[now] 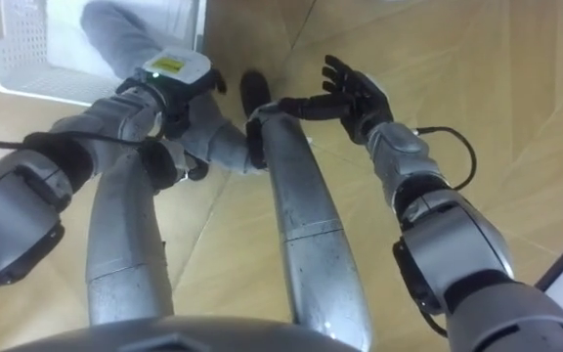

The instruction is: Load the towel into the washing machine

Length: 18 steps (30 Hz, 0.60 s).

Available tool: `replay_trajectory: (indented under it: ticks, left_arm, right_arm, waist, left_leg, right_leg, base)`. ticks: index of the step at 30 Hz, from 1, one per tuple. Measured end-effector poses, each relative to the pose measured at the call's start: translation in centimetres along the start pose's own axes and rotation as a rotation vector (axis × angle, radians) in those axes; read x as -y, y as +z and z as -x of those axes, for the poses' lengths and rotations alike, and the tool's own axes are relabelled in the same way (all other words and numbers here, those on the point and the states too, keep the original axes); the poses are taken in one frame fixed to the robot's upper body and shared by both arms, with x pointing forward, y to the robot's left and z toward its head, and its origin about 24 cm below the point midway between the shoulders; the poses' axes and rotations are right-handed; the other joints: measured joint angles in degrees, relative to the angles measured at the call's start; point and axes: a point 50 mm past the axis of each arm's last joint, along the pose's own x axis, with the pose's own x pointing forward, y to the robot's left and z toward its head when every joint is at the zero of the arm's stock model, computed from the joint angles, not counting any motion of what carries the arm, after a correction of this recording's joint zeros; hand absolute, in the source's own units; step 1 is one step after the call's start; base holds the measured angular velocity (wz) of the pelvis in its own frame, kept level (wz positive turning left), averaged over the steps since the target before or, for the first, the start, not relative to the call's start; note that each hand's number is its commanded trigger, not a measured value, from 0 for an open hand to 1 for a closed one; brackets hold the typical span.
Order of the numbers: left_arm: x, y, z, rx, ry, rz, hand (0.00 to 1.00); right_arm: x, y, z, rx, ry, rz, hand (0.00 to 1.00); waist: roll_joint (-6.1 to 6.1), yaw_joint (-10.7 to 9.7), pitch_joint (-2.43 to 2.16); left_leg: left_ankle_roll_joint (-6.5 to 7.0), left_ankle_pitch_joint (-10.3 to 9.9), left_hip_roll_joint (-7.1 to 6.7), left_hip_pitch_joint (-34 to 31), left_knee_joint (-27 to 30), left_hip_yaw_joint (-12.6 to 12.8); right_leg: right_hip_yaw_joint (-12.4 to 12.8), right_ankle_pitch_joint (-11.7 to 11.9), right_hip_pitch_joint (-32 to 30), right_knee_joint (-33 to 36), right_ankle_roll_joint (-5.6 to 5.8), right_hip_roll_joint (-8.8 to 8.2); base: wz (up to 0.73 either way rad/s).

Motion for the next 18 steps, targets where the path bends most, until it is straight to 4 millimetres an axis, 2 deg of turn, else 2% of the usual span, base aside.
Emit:
replay_trajectory:
  ticks: [9, 11, 15, 18]
  left_arm:
    - [1.1, 1.1, -0.1, 0.036, -0.139, -0.011, 1.00]
    - [1.6, 1.6, -0.1, 0.051, -0.171, -0.001, 1.00]
    - [3.2, 2.6, 0.0, 0.073, -0.207, 0.031, 1.00]
    - [4.1, 3.8, 0.0, 0.102, -0.233, 0.042, 1.00]
  right_arm:
    - [-0.2, -0.4, 0.0, -0.016, 0.009, 0.034, 0.00]
    - [-0.2, -0.7, 0.1, -0.026, 0.008, 0.045, 0.00]
    - [0.1, -1.9, 0.5, -0.052, -0.002, 0.040, 0.00]
    - [0.4, -2.9, 0.9, -0.079, -0.016, 0.032, 0.00]
  waist:
    - [-0.05, -0.08, -0.03]
    - [-0.12, -0.26, -0.08]
    - [-0.17, -0.42, -0.17]
    - [-0.10, -0.55, -0.25]
  left_leg:
    - [0.15, 0.09, -0.33, 2.05, -1.33, 0.31]
    - [0.52, 0.40, -1.05, 3.80, -2.33, 0.51]
    - [0.98, 0.83, -1.30, 8.07, -4.70, 1.11]
    - [1.20, 1.61, -2.04, 11.12, -7.37, 1.51]
  right_leg:
    - [-0.08, -0.01, 1.89, -1.22, 0.00, -0.40]
    - [-0.07, -0.16, 3.40, -1.49, 0.27, -1.12]
    - [-1.45, 0.02, 7.67, -3.56, 0.49, -2.47]
    - [-1.51, 0.52, 10.40, -5.63, 0.84, -3.12]
  base:
    - [0.00]
    - [0.12]
    - [0.01]
    - [0.02]
